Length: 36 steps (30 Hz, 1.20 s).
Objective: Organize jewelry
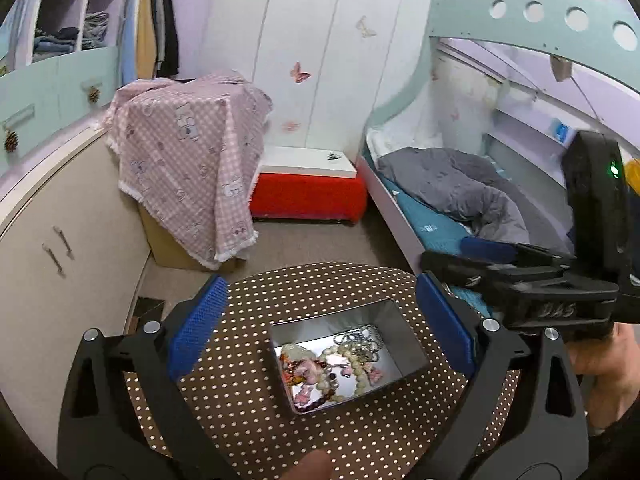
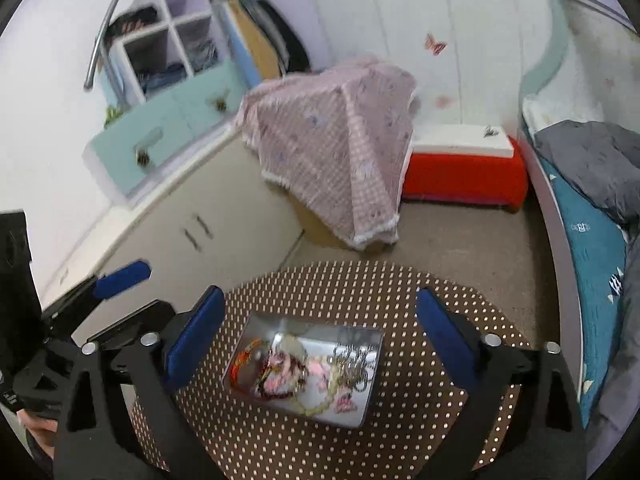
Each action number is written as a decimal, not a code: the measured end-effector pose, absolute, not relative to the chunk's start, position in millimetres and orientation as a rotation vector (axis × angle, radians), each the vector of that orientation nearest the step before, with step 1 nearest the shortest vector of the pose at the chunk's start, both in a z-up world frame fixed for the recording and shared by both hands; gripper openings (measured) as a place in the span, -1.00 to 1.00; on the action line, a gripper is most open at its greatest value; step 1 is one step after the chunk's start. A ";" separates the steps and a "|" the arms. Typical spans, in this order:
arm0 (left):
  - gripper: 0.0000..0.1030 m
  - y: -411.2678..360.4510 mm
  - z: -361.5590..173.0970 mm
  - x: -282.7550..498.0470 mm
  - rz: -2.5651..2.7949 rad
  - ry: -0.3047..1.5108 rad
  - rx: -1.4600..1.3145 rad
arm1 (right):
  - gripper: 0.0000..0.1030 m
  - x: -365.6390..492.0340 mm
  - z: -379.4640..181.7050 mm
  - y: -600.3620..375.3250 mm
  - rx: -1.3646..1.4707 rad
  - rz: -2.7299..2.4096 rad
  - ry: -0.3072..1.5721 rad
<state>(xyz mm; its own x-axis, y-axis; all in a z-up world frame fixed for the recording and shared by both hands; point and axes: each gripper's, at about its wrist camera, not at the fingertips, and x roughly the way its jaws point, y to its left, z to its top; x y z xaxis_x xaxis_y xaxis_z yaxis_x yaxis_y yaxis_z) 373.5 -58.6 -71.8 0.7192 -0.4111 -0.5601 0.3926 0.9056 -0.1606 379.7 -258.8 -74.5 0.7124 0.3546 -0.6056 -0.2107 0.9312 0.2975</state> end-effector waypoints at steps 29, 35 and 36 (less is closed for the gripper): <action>0.88 -29.7 2.6 187.4 -0.109 0.331 0.051 | 0.84 203.6 -3.0 -240.2 0.086 0.163 0.475; 0.88 -28.5 5.6 137.7 -0.088 0.266 0.038 | 0.84 143.4 -4.0 -236.9 0.055 0.121 0.398; 0.88 -28.8 4.7 129.4 -0.086 0.263 0.033 | 0.84 135.4 -4.3 -235.6 0.050 0.114 0.390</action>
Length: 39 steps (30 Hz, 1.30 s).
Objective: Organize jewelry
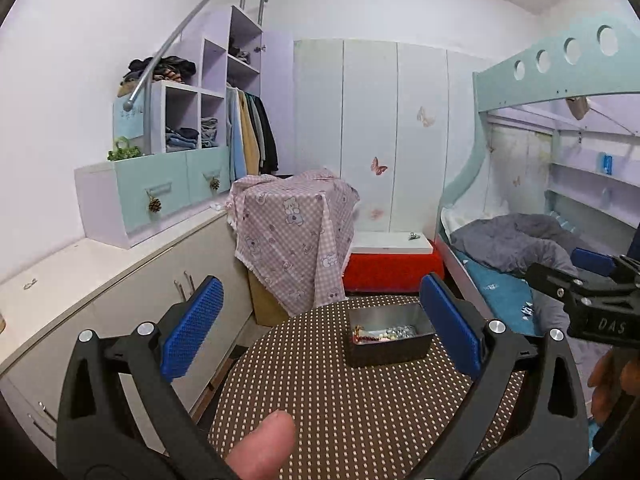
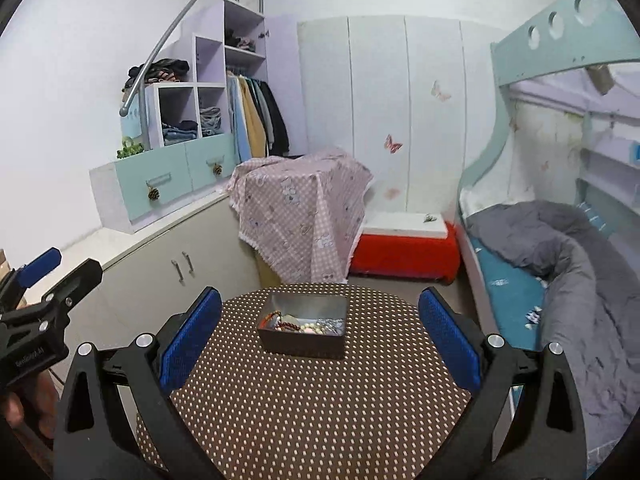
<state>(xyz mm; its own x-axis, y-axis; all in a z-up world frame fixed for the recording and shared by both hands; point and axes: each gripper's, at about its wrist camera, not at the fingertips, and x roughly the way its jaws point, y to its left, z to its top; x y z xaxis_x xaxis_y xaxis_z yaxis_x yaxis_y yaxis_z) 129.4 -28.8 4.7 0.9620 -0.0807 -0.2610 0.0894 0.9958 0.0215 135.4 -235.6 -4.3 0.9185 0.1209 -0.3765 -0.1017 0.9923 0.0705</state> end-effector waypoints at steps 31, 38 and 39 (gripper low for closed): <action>0.88 -17.5 -8.4 29.7 -0.120 0.174 -0.008 | 0.84 20.7 -28.7 -200.0 0.045 0.036 0.266; 0.88 -20.3 -10.7 29.4 -0.061 0.184 0.012 | 0.84 22.8 -30.1 -193.7 0.042 0.045 0.271; 0.88 -19.9 -11.0 29.3 -0.057 0.185 0.010 | 0.84 22.7 -30.1 -192.9 0.041 0.045 0.271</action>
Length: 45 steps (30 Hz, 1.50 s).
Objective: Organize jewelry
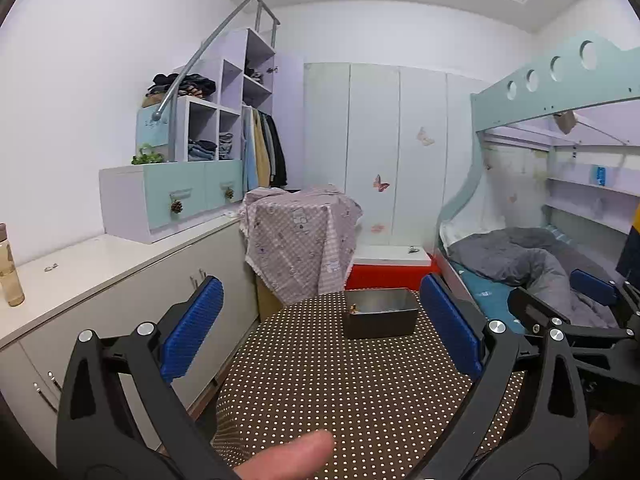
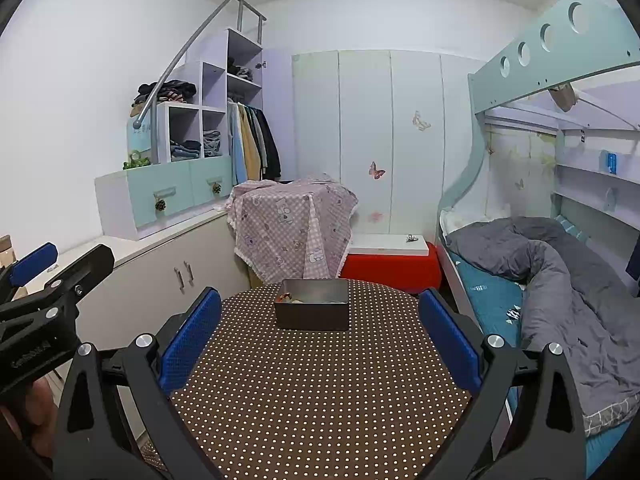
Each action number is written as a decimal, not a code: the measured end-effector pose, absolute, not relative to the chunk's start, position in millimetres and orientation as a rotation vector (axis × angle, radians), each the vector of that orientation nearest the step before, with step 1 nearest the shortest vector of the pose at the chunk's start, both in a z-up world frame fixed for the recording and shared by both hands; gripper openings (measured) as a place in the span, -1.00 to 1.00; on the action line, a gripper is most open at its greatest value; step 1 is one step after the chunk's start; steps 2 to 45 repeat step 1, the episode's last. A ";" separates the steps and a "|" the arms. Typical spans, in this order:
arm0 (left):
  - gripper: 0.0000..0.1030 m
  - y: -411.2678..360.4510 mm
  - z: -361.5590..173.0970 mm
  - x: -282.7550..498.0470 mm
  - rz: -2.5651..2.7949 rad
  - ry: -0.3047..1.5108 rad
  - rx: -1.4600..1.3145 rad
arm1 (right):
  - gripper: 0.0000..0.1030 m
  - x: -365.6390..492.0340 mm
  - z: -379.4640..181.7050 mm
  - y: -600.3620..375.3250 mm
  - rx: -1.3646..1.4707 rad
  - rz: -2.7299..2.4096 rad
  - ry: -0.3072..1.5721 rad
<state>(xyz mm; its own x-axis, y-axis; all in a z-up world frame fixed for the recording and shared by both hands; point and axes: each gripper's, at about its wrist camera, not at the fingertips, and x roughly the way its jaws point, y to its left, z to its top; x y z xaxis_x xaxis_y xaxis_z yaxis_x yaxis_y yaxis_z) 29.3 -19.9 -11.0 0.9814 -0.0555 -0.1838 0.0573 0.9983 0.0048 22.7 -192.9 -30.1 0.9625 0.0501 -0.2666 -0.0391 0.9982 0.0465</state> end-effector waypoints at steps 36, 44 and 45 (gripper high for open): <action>0.88 -19.8 -11.5 29.2 -0.054 0.186 0.009 | 0.84 22.6 -29.7 -192.4 0.039 0.047 0.271; 0.88 -19.8 -11.5 29.2 -0.054 0.186 0.009 | 0.84 22.6 -29.7 -192.4 0.039 0.047 0.271; 0.88 -19.8 -11.5 29.2 -0.054 0.186 0.009 | 0.84 22.6 -29.7 -192.4 0.039 0.047 0.271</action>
